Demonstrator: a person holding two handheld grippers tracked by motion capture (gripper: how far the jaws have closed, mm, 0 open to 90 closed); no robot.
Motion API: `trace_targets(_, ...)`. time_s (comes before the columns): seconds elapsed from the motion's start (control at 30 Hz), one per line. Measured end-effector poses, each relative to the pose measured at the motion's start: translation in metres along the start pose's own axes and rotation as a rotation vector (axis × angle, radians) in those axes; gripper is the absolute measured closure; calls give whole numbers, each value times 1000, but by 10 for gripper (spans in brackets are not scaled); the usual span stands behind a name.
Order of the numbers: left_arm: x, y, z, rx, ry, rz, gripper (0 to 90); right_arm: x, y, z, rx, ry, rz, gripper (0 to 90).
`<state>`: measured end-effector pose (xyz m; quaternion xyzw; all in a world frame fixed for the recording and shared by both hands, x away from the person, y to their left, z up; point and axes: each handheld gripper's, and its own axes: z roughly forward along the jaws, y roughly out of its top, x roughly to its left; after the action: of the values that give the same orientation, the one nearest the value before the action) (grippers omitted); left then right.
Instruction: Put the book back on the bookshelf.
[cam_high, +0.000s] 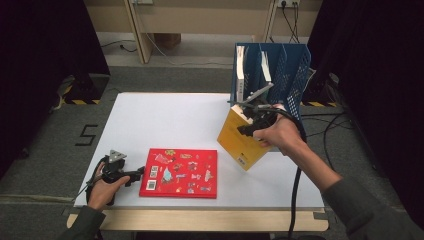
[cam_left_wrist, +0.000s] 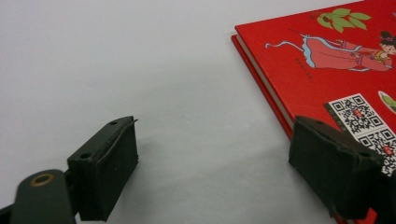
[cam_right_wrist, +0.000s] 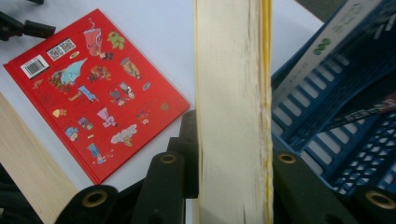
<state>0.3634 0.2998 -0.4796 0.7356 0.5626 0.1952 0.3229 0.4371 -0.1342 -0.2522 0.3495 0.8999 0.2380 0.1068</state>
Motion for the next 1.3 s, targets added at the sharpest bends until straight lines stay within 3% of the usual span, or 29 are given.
trace_targets(0.13,3,0,0,-6,14,-8,149,-9,-4,-19,-36,-19,29,753)
trace_targets(0.33,6,-1,1,-1,24,-13,147,-20,-10,-47,-40,-60,63,753)
trace_targets(0.47,6,-1,1,-3,21,-13,147,-33,-17,-65,-85,-89,120,753)
trace_targets(0.67,5,-1,1,-1,28,-11,144,-63,-29,-87,-171,-120,232,753)
trace_targets(0.83,4,-2,2,-4,33,-14,144,-93,-36,-94,-186,-180,318,753)
trace_targets(0.97,4,-1,2,-2,34,-16,139,-109,-39,-97,-180,-214,349,753)
trace_targets(1.13,3,-1,2,-3,36,-15,140,-120,-33,-95,-163,-244,363,753)
trace_targets(1.3,3,-1,2,-2,35,-14,142,-129,-24,-90,-182,-235,388,752)
